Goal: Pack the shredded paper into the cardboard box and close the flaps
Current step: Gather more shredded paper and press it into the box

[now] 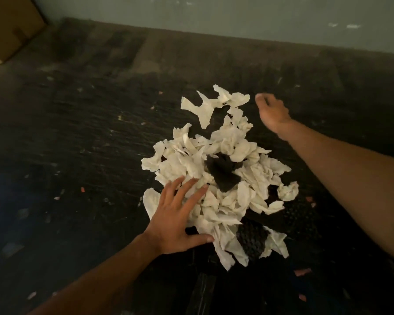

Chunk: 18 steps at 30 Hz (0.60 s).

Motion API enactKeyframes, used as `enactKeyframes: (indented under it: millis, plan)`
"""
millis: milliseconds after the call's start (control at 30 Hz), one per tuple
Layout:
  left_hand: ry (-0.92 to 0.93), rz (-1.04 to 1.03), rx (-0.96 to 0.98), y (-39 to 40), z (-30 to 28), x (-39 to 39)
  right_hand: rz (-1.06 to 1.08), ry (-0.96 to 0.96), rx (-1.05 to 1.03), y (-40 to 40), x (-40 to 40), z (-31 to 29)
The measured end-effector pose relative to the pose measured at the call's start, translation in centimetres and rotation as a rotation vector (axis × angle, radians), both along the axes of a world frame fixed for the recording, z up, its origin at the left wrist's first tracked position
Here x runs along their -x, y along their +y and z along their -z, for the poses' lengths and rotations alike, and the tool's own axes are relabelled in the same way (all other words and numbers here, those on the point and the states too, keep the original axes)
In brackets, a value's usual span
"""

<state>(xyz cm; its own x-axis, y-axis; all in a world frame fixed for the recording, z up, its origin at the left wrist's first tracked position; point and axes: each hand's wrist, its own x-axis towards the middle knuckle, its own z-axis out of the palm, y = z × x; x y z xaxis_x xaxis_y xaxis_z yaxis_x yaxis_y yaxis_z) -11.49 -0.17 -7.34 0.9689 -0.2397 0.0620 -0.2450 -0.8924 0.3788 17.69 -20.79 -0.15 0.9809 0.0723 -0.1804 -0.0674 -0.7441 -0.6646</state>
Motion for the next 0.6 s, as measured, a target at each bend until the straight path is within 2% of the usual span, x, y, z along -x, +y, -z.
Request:
enactKeyframes:
  millis: [133, 200, 300, 400, 500, 600]
  plan:
    - [-0.237, -0.074, 0.073, 3.3, -3.1, -3.5, -0.055, 0.045, 0.078, 2.7, -4.3, 0.9]
    - [-0.26, -0.166, 0.088, 4.7, -4.4, -8.2, -0.092, 0.036, 0.111, 4.0, -5.8, 1.5]
    - [-0.15, -0.266, 0.074, 5.8, -4.9, -16.9, -0.179, 0.031, 0.177, 5.6, -7.4, 2.3]
    - [0.048, -0.299, 0.052, 6.3, -3.5, -25.1, -0.239, 0.058, 0.216, 6.8, -8.9, 3.0]
    - [0.233, -0.228, 0.002, 5.9, -1.9, -30.8, -0.322, 0.088, 0.245, 7.5, -9.8, 4.1]
    - [0.382, -0.145, -0.096, 5.0, -0.8, -32.7, -0.473, 0.111, 0.308, 7.7, -9.1, 5.0]
